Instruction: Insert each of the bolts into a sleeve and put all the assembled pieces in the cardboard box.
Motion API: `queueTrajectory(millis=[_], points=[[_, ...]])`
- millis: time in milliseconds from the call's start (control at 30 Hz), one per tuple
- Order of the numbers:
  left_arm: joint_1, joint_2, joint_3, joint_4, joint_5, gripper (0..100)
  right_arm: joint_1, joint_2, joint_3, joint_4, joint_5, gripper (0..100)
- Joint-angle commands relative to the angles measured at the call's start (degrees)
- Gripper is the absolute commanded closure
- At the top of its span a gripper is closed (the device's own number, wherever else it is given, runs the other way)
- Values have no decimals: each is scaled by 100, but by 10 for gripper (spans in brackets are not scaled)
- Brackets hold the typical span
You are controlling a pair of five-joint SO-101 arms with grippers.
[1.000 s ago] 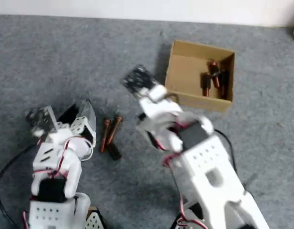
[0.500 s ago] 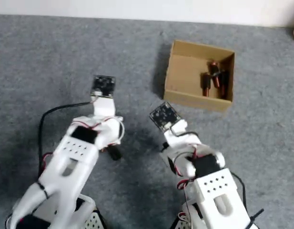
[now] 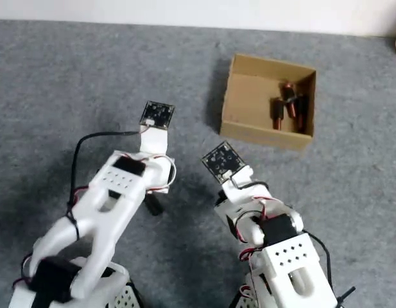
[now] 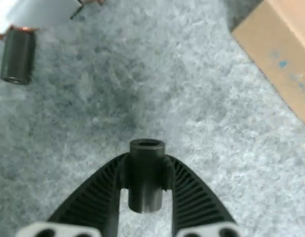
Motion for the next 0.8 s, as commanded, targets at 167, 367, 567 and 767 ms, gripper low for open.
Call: queueTrajectory(millis=[167,367,567,767], points=[[-303,866,-831,9,-88,915,84,-92,-40,-224,70,993],[-391,1473,-1376,387,-88,915,84,-92,-40,-224,70,993],[-391,2343,-2229,1099,-88,915,84,-92,-31,-224,70,993],[-391,2835,-2800,1618,-88,916,84,-101,-31,-224,70,993]])
